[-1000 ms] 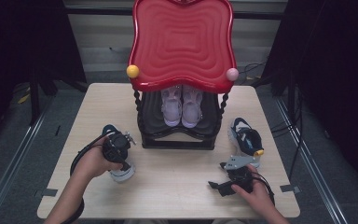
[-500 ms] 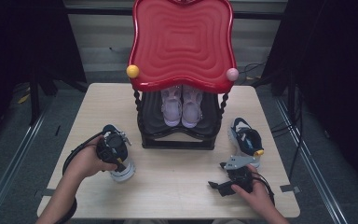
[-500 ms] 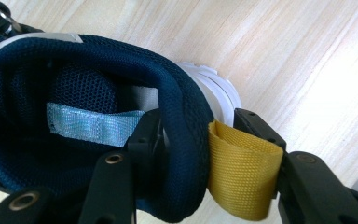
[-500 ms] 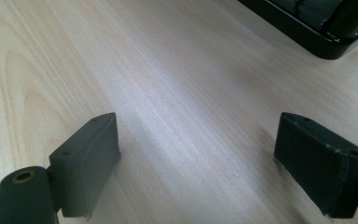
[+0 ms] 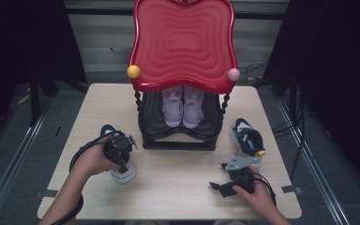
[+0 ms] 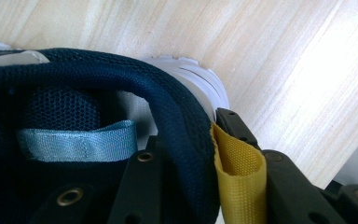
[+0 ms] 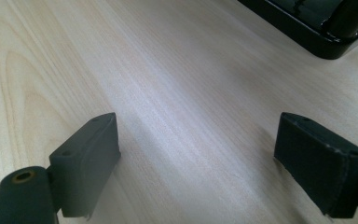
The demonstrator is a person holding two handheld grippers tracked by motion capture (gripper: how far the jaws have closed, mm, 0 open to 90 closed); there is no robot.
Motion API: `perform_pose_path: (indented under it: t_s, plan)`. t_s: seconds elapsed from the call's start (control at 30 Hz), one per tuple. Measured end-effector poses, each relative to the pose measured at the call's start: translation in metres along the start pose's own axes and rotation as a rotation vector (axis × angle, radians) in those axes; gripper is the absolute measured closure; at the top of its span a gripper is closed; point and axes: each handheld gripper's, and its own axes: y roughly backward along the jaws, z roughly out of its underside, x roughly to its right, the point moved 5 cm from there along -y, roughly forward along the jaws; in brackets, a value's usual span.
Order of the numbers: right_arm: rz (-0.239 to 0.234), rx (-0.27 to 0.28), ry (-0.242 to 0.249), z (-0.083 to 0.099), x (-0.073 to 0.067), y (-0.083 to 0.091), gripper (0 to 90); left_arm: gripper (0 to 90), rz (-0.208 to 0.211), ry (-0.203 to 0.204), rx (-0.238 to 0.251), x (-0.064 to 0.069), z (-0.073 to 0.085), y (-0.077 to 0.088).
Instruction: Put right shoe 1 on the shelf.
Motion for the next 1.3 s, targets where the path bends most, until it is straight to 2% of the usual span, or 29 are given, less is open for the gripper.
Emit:
perform_pose_path:
  t_s: [0.03,0.07,0.2,0.33,0.43,0.53,0.63,0.73,0.77,0.83,0.87,0.93,1.0,1.07,1.17,1.2,1.23,1.27,1.3]
  plan:
    - [0.000,0.000,0.000,0.000,0.000,0.000,13.2,72.6,0.000,-0.013,-0.014,-0.001,0.000,0.001]
    - [0.000,0.000,0.000,0.000,0.000,0.000,13.2,72.9,-0.001,0.006,0.000,0.001,0.000,0.000]
    - [0.000,0.000,-0.001,0.000,0.000,0.000,13.2,73.5,-0.002,0.004,0.011,0.003,-0.001,0.005]
    - [0.000,0.000,-0.002,0.000,0.000,0.000,13.1,73.6,0.040,-0.003,0.034,0.010,-0.003,0.008]
    - [0.000,0.000,-0.002,0.000,0.000,0.000,13.2,73.1,0.052,-0.018,0.034,0.015,-0.004,0.005]
    - [0.000,-0.001,-0.002,0.000,0.000,0.000,13.2,71.6,0.069,-0.011,0.050,0.021,-0.006,0.000]
    - [0.000,0.000,-0.002,0.000,0.000,0.000,13.2,69.7,0.067,0.004,0.058,0.019,-0.007,0.001]
    - [0.000,0.000,-0.001,0.000,0.000,0.000,13.2,68.8,0.063,-0.007,0.039,0.017,-0.009,0.001]
    - [0.000,0.000,-0.001,0.000,0.000,0.000,13.2,68.4,0.064,0.005,0.044,0.018,-0.010,0.000]
    - [0.000,0.000,0.000,0.000,0.000,0.000,13.2,69.9,0.060,-0.016,0.013,0.016,-0.011,0.001]
    - [0.000,0.000,0.000,0.000,0.000,0.000,13.2,70.6,0.063,0.006,0.016,0.019,-0.012,0.001]
    - [0.000,0.000,0.000,0.000,0.000,0.000,13.1,72.2,0.045,-0.003,0.003,0.020,-0.012,0.001]
    - [0.000,0.000,-0.001,0.000,0.000,0.000,13.2,74.1,0.046,-0.016,0.004,0.019,-0.012,0.003]
    - [0.000,0.000,-0.002,0.000,0.000,0.000,13.2,74.5,0.049,0.014,0.032,0.020,-0.012,0.007]
    - [0.000,0.000,0.000,0.000,0.000,0.000,13.2,74.7,0.043,0.008,0.018,0.019,-0.010,0.015]
    - [0.000,0.000,0.000,0.000,0.000,0.000,13.2,74.7,0.043,0.017,0.020,0.020,-0.009,0.018]
    - [0.000,0.000,0.000,0.000,0.000,0.000,13.2,74.7,0.036,0.000,0.015,0.018,-0.009,0.021]
    - [0.000,0.000,0.000,0.000,0.000,0.000,13.2,74.6,0.043,0.020,0.030,0.019,-0.009,0.023]
    - [0.000,0.000,-0.002,0.000,0.000,0.000,13.2,74.6,0.044,0.020,0.028,0.019,-0.008,0.025]
